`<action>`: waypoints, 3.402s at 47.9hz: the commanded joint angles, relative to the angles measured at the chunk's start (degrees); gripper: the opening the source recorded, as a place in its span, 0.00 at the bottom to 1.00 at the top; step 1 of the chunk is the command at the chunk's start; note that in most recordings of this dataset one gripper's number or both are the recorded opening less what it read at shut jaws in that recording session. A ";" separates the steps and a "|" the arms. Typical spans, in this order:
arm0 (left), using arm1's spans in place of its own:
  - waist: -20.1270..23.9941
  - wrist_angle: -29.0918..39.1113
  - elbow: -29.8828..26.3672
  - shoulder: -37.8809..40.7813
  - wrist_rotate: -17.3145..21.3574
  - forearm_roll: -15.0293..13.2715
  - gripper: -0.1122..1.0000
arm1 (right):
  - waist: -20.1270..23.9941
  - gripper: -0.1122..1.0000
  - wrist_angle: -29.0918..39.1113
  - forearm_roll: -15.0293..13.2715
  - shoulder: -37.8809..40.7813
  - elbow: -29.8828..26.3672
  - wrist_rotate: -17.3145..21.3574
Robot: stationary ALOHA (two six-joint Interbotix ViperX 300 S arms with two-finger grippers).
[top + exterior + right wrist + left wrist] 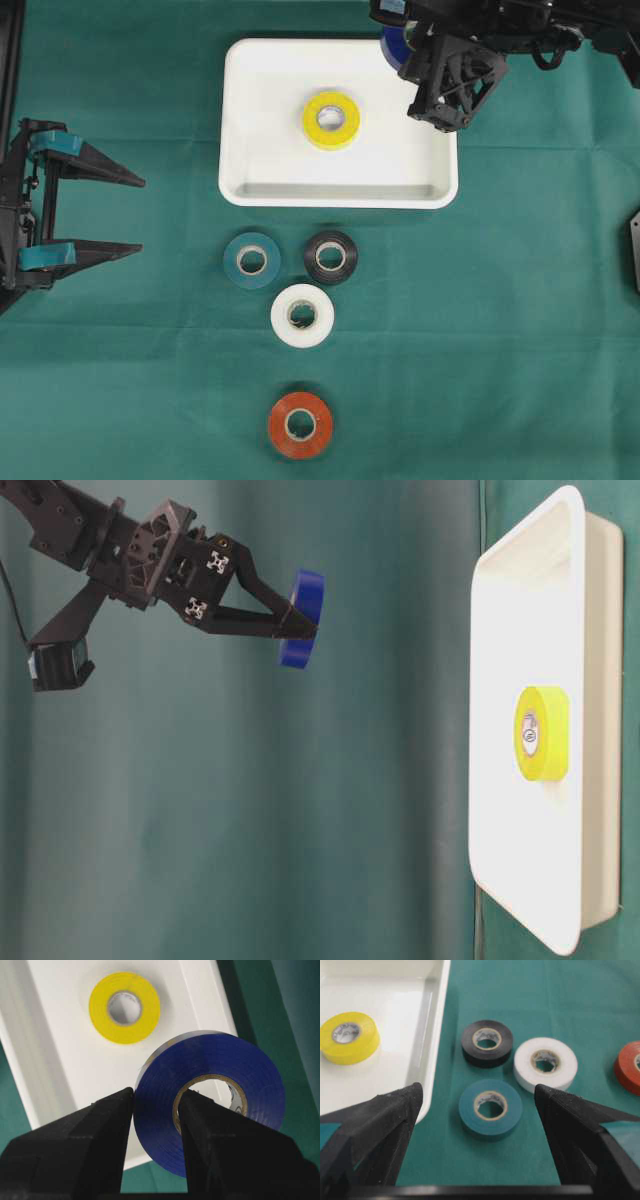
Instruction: Pick up the tape from a random location and place it into the white case.
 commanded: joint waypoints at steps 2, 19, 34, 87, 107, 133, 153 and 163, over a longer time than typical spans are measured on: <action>0.18 -0.26 -0.97 0.18 0.09 -0.09 0.98 | -0.09 0.39 -0.44 -0.26 -0.70 -0.79 -0.09; 0.18 -0.26 -1.05 0.18 0.09 -0.09 0.98 | -0.09 0.39 -0.44 -0.26 -0.70 -0.70 0.00; 0.18 -0.26 -1.05 0.18 0.09 -0.09 0.98 | -0.09 0.39 -0.44 -0.35 -0.70 -0.70 0.00; 0.18 -0.26 -1.05 0.18 0.09 -0.09 0.98 | -0.09 0.39 -0.70 -0.26 2.02 -0.62 0.18; 0.18 -0.26 -1.05 0.18 0.09 -0.09 0.98 | -0.18 0.39 -9.40 -0.26 8.09 4.66 0.88; 0.18 -0.44 -1.05 0.18 0.09 -0.09 0.98 | -0.44 0.39 -21.09 -0.18 16.26 10.46 1.23; 0.18 -0.53 -1.05 0.18 0.09 -0.09 0.98 | -0.88 0.39 -21.53 -0.18 17.31 10.55 1.05; 0.18 -0.53 -1.05 0.18 0.09 -0.09 0.98 | -0.88 0.39 -21.09 -0.09 17.31 10.46 1.14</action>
